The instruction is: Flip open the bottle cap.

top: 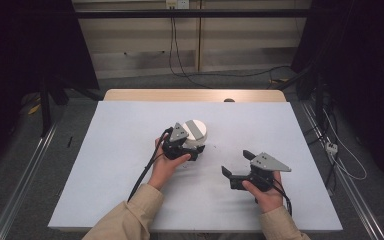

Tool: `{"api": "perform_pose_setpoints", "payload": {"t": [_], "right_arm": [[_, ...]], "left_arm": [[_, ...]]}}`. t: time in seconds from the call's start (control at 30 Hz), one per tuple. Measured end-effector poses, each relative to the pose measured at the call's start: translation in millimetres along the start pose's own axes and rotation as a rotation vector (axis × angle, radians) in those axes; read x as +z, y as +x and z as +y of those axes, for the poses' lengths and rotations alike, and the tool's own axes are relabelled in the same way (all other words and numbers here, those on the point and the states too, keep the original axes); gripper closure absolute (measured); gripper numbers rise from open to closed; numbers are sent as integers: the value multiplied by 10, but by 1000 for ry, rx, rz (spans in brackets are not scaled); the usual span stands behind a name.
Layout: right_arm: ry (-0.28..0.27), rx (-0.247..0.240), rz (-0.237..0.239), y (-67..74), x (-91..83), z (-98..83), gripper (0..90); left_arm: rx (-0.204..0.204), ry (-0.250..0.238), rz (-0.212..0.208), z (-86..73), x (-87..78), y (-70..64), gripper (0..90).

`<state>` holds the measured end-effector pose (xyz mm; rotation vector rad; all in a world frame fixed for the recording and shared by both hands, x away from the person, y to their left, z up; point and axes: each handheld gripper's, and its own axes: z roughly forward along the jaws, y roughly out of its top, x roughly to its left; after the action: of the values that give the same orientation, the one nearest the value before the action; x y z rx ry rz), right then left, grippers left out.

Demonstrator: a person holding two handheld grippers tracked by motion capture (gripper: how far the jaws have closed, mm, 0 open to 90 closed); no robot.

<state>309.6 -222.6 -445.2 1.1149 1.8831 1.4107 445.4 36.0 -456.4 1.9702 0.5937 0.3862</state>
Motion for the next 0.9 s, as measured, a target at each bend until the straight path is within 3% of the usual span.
{"api": "perform_pose_setpoints", "payload": {"t": [0.2, 0.37, 0.5, 0.9], "right_arm": [[16, -11, -13, 32, 72, 46, 64], [18, -12, -20, 47, 123, 89, 148], [22, -14, -21, 57, 171, 128, 283], [65, -19, 50, 158, 338, 325, 678]], "left_arm": [[0, -1, 0, 0, 2, -1, 185], [-1, 0, -2, -1, 1, 3, 186], [-1, 1, -2, -1, 1, 3, 186], [2, 1, 0, -2, 0, 7, 186]]}}
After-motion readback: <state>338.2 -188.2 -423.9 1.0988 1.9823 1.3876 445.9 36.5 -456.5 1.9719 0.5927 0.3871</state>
